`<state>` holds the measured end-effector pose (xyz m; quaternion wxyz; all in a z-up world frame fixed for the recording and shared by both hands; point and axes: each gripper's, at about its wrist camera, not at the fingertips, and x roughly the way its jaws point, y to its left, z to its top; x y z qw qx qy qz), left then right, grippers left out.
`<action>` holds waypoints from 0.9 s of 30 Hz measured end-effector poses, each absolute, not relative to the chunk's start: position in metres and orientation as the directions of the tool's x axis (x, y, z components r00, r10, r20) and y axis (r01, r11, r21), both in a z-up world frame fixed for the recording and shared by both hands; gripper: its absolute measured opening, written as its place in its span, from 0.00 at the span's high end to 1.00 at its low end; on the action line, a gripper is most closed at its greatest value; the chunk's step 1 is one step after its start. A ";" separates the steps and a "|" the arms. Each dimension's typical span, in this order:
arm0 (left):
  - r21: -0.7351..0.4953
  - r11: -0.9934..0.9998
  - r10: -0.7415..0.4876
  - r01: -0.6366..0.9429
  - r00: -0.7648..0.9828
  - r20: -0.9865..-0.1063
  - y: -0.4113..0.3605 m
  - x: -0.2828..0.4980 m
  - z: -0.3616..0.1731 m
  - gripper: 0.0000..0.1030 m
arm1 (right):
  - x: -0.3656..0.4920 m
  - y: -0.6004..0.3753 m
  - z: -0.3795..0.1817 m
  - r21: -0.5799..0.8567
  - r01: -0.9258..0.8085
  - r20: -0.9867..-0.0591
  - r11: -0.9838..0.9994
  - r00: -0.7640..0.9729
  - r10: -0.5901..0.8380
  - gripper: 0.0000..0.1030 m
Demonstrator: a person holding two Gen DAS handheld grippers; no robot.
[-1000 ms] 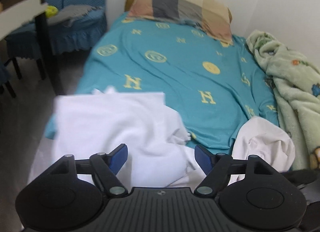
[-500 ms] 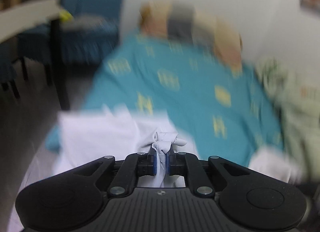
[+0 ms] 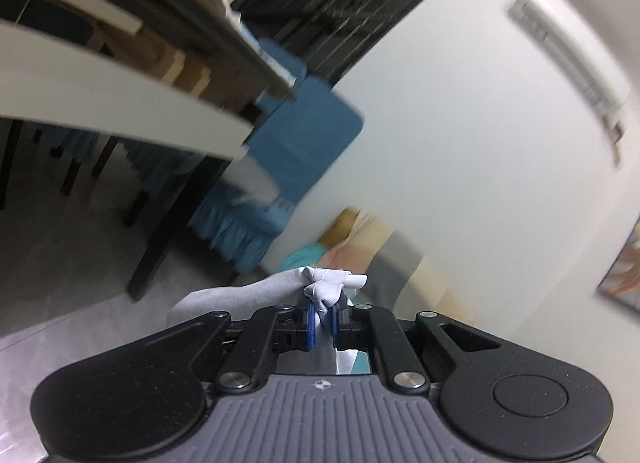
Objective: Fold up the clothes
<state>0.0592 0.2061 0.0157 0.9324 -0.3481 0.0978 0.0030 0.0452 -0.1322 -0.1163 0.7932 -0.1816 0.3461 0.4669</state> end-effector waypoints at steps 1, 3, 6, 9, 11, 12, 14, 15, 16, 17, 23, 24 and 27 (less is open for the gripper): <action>-0.653 0.755 -0.058 -0.063 0.985 -0.161 0.209 0.053 0.019 0.92 | 0.052 -0.137 -0.116 0.054 -0.841 -0.722 0.539 0.340 0.603 0.36; -0.663 0.747 -0.064 -0.047 0.988 -0.142 0.215 0.046 0.025 0.92 | 0.063 -0.146 -0.115 0.089 -0.794 -0.727 0.602 0.362 0.584 0.57; -0.632 0.771 -0.064 -0.076 0.979 -0.196 0.216 0.040 0.028 0.92 | 0.068 -0.153 -0.113 0.107 -0.749 -0.750 0.654 0.371 0.548 0.86; -0.492 0.847 0.023 -0.200 0.939 -0.343 0.209 0.045 0.022 0.92 | 0.053 -0.147 -0.110 0.101 -0.796 -0.777 0.597 0.312 0.547 0.86; -0.407 0.873 0.063 -0.267 0.891 -0.449 0.209 0.052 0.013 0.91 | 0.038 -0.141 -0.110 0.081 -0.816 -0.794 0.572 0.293 0.532 0.84; -0.388 0.873 0.076 -0.297 0.867 -0.492 0.210 0.055 0.009 0.91 | 0.037 -0.138 -0.112 0.071 -0.814 -0.802 0.576 0.296 0.518 0.84; -0.385 0.855 0.092 -0.349 0.831 -0.549 0.217 0.059 0.001 0.84 | 0.039 -0.140 -0.112 0.087 -0.801 -0.798 0.593 0.300 0.522 0.81; -0.387 0.845 0.106 -0.369 0.824 -0.556 0.220 0.059 0.001 0.73 | 0.040 -0.142 -0.109 0.107 -0.792 -0.791 0.601 0.299 0.535 0.78; -0.382 0.845 0.123 -0.375 0.831 -0.543 0.220 0.056 0.003 0.61 | 0.042 -0.146 -0.105 0.129 -0.786 -0.776 0.605 0.300 0.555 0.73; -0.376 0.846 0.140 -0.378 0.838 -0.527 0.220 0.054 0.005 0.55 | 0.044 -0.149 -0.101 0.150 -0.780 -0.760 0.608 0.302 0.575 0.59; -0.306 0.912 0.124 -0.272 0.896 -0.426 0.189 0.062 0.009 0.27 | 0.053 -0.173 -0.076 0.324 -0.736 -0.607 0.595 0.321 0.727 0.27; -0.293 0.923 0.101 -0.248 0.893 -0.438 0.182 0.074 0.005 0.27 | 0.056 -0.177 -0.074 0.351 -0.719 -0.589 0.600 0.329 0.739 0.27; -0.254 0.941 0.061 -0.223 0.851 -0.522 0.167 0.127 -0.015 0.28 | 0.070 -0.187 -0.074 0.416 -0.650 -0.554 0.636 0.373 0.744 0.27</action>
